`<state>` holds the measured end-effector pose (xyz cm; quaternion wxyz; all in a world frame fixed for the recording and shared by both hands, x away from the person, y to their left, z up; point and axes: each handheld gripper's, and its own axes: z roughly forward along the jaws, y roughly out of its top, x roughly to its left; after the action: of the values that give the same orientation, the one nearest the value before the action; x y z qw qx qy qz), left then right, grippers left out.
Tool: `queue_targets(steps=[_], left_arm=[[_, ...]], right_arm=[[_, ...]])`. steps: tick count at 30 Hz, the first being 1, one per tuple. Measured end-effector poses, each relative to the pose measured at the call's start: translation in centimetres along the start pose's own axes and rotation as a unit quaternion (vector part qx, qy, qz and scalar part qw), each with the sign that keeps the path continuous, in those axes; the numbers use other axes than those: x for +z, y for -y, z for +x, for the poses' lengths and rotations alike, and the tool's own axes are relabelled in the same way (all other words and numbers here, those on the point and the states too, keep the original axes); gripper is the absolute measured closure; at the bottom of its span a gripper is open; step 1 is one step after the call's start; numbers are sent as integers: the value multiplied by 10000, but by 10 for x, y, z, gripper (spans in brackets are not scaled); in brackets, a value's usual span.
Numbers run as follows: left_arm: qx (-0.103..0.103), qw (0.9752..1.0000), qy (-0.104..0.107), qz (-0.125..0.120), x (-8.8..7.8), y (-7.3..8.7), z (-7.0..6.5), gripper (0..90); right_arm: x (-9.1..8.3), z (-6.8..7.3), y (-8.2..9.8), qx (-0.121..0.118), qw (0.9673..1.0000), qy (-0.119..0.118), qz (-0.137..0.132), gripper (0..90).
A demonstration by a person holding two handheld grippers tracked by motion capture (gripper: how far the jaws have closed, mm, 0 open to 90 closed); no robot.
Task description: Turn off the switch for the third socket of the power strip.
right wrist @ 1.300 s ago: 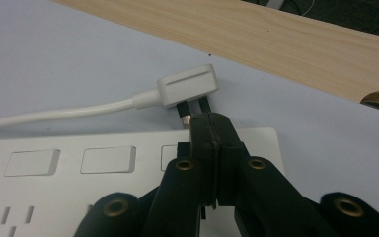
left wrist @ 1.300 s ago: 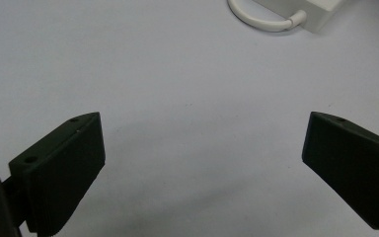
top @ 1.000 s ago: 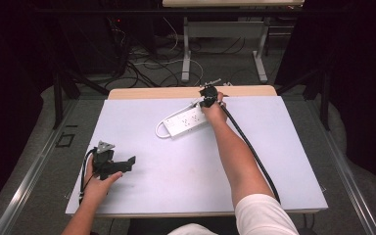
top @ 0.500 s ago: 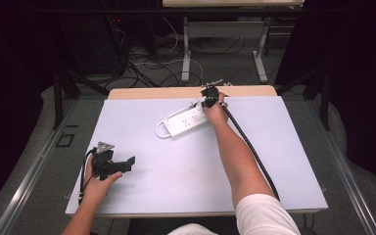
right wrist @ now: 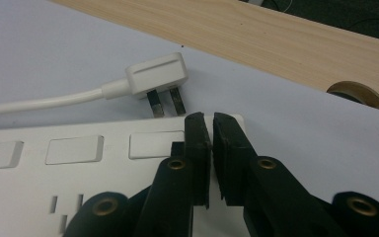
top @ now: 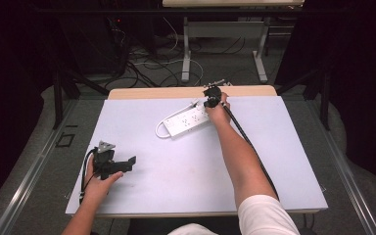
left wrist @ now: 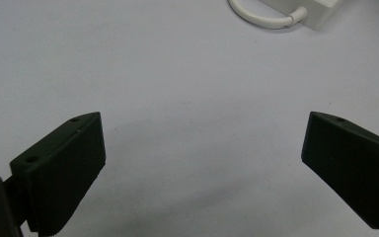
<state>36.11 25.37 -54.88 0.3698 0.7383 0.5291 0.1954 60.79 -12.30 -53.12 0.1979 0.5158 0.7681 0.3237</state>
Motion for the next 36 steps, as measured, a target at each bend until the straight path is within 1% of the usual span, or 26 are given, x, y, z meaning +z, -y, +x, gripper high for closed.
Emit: queue_targets(steps=[1, 3, 5, 7, 8, 11, 12, 14, 15, 16, 18, 19, 20, 21, 22, 25, 26, 27, 28, 29, 30, 32, 33, 34, 35, 36], left_arm=[[4, 10000, -3, 2, 0, 0, 0, 30], [0, 10000, -8, 0, 0, 0, 0, 30], [-2, 10000, -7, -1, 0, 0, 0, 30], [9, 10000, -8, 4, 0, 0, 0, 31], [22, 10000, 34, 89, -1, -1, 0, 31], [26, 10000, 26, 93, -1, 0, 0, 31], [23, 10000, 25, 88, -1, 0, 0, 31], [4, 10000, 1, -2, 0, 0, 0, 31], [3, 10000, 2, 2, 0, 0, 0, 31], [22, 9999, 35, 91, -1, -1, 0, 32], [63, 9999, 34, 123, -1, -1, 0, 33], [69, 9999, 41, 131, -1, -1, 0, 33], [75, 9999, 38, 133, -1, -1, 0, 33], [68, 9999, 15, 93, 0, -1, 0, 33], [69, 9999, 14, 82, 0, -1, 0, 33], [11, 10000, 15, 44, 1, -1, -2, 33], [14, 10000, 15, 48, 1, -1, -2, 33], [48, 9999, 28, 91, 1, -2, -2, 34], [40, 10000, 23, 74, 1, -2, -2, 34], [78, 9999, 27, 66, 2, -2, -2, 34], [110, 9998, 56, 152, 1, -3, -1, 34], [141, 9998, 60, 151, 2, -3, -1, 34], [122, 9999, 32, 68, 3, -2, -2, 34], [36, 10000, 25, 31, 4, -2, -3, 35], [48, 10000, 24, 39, 4, -2, -3, 35], [46, 10000, 2, -13, 4, -2, -4, 35]], right_arm=[[0, -1, 0, -95, 9999, 57, 40, 830], [-1, -1, 0, -141, 9998, 64, 82, 807], [-1, 0, -1, -83, 9999, 64, 89, 784], [-2, -2, -1, -167, 9997, 142, 147, 760], [-3, -1, -1, -143, 9997, 144, 164, 753], [-4, -2, -1, -133, 9995, 200, 206, 703], [-5, -2, -2, -75, 9995, 218, 220, 683], [-6, -4, -2, -107, 9993, 228, 261, 653], [-6, -4, -2, -83, 9994, 239, 228, 634], [-6, -4, -2, -61, 9995, 216, 199, 618], [-8, -4, -3, -152, 9991, 297, 255, 589], [-9, -5, -3, -196, 9991, 284, 227, 583], [-10, -4, -4, -177, 9992, 270, 227, 570], [-11, -5, -4, -223, 9991, 289, 229, 553], [-11, -4, -4, -189, 9992, 273, 229, 536], [-14, -3, -5, -225, 9990, 312, 225, 492], [-15, -3, -5, -215, 9992, 265, 221, 477], [-16, -3, -6, -248, 9991, 278, 200, 464], [-17, -2, -6, -226, 9992, 297, 175, 451], [-18, -2, -7, -268, 9990, 317, 162, 446], [-20, -2, -7, -294, 9989, 309, 179, 437], [-22, -2, -8, -352, 9988, 315, 131, 420], [-23, -2, -8, -374, 9988, 300, 107, 416], [-25, -1, -9, -372, 9987, 326, 139, 409], [-26, -2, -9, -417, 9985, 327, 144, 392], [-27, -2, -9, -445, 9983, 342, 161, 381]])
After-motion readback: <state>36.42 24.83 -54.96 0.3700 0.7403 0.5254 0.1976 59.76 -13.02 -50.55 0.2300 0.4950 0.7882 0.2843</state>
